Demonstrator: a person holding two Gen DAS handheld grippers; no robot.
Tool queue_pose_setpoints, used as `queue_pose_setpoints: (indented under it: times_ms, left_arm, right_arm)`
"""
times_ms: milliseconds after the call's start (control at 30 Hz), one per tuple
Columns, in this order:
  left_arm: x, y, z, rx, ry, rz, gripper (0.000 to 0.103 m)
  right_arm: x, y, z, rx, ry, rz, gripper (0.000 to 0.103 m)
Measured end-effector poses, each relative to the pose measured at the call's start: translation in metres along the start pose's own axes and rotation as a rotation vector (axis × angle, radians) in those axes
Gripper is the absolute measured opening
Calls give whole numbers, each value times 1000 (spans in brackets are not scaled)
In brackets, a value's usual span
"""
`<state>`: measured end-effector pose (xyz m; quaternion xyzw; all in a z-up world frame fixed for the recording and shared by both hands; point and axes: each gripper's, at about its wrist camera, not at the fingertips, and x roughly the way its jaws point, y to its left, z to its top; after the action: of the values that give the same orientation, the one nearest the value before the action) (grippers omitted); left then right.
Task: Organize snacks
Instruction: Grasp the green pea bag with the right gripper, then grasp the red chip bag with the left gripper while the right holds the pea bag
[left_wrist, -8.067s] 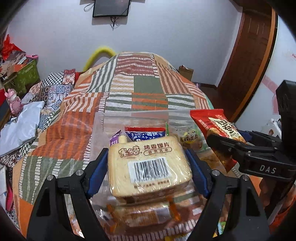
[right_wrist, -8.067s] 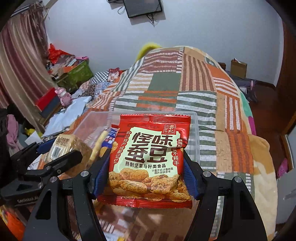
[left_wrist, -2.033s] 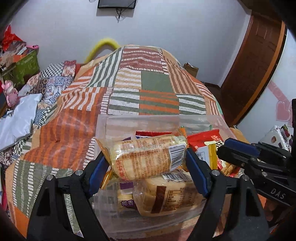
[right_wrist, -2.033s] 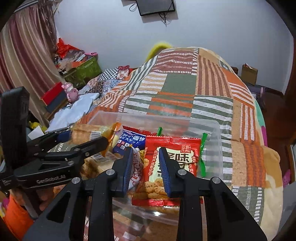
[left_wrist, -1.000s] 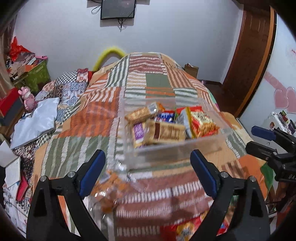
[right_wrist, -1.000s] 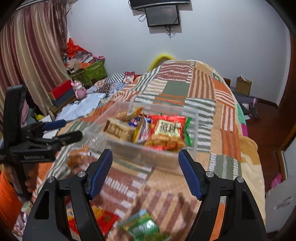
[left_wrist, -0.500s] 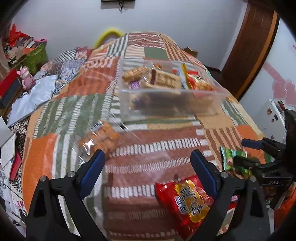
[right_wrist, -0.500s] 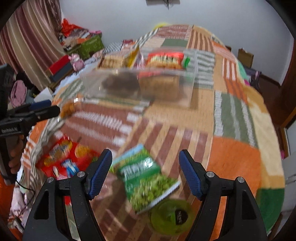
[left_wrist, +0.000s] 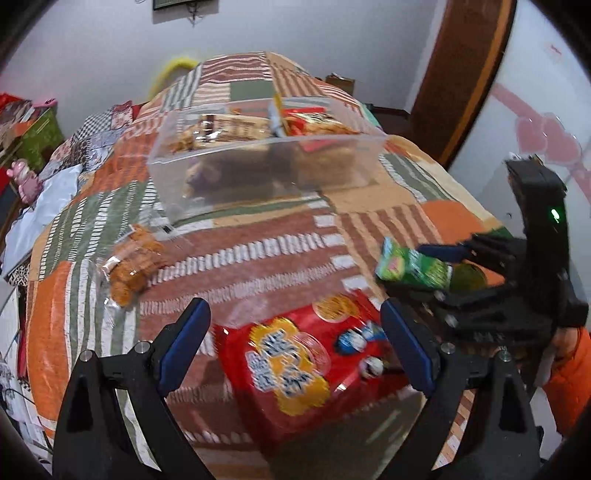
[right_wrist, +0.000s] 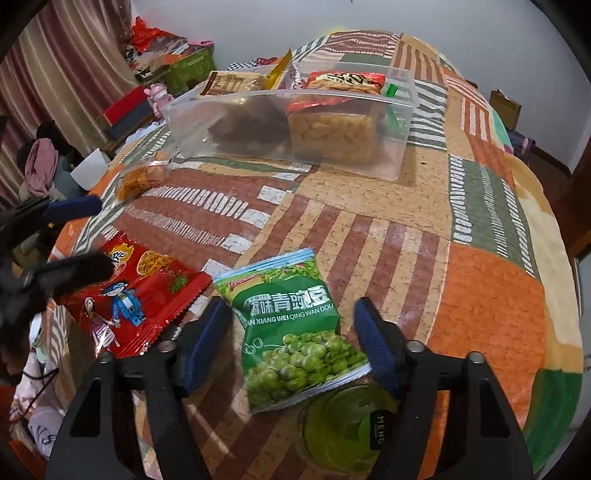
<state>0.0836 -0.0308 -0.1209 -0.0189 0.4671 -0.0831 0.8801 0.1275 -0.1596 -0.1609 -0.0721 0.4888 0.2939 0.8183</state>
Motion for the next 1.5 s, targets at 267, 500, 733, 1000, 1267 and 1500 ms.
queue_pose_setpoints:
  times_ms: [267, 500, 733, 1000, 1267, 1500]
  left_arm:
    - [-7, -22, -18, 61, 10, -36, 99]
    - [15, -22, -19, 51, 38, 28, 99]
    - [31, -8, -9, 28, 6, 111, 99]
    - [27, 28, -9, -53, 2, 135, 99]
    - [-3, 47, -30, -81, 4, 110, 99]
    - [-10, 66, -46, -114, 17, 143, 98]
  right_arm:
    - [-2, -5, 1, 25, -13, 4, 46]
    - [-7, -5, 1, 28, -28, 5, 46]
    - [-13, -8, 3, 39, -45, 7, 45]
    - [-12, -8, 4, 46, -44, 20, 45]
    - [-15, -7, 6, 56, -52, 31, 45]
    - [-18, -6, 6, 53, -60, 37, 45]
